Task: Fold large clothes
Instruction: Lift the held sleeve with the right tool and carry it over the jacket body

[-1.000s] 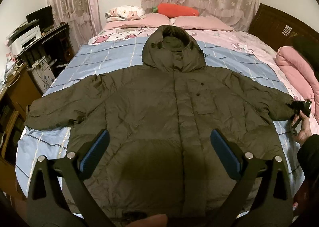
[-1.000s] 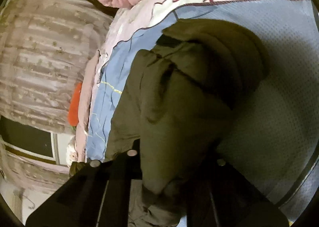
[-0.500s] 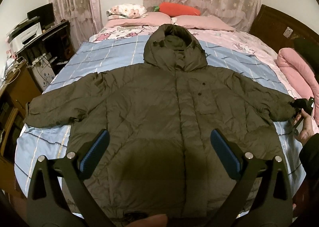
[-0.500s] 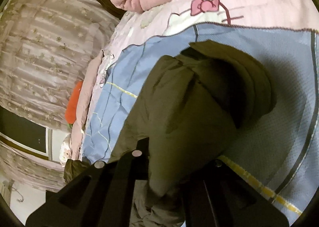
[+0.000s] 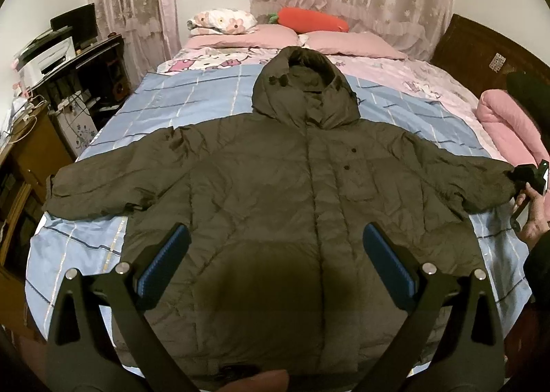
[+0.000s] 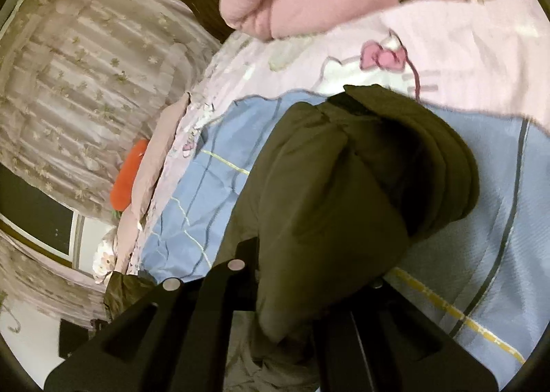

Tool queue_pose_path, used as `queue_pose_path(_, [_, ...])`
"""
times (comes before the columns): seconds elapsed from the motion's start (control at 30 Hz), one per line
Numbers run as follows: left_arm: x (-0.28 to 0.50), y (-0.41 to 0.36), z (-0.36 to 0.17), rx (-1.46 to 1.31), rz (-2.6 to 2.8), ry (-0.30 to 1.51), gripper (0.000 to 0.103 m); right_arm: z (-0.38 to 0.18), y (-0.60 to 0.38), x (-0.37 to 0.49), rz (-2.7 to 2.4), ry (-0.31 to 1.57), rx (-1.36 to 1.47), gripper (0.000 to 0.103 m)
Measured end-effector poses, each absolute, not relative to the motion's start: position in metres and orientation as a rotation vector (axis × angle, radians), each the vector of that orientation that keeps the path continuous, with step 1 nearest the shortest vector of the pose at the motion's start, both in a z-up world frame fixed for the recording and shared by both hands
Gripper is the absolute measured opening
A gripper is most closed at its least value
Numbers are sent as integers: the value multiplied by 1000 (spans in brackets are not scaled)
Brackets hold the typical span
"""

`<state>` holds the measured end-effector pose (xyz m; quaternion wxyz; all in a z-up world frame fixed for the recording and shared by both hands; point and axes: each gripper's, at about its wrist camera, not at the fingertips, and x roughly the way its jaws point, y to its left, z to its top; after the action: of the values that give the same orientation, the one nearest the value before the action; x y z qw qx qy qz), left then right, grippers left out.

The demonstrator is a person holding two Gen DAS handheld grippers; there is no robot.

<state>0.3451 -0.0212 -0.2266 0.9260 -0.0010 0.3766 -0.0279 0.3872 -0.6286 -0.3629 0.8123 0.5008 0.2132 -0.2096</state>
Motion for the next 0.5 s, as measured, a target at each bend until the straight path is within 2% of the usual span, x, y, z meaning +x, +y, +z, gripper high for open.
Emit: queue_pose_path(0.5, [335, 8, -211, -56, -44, 749, 101, -206, -533, 398, -413, 427, 629, 4])
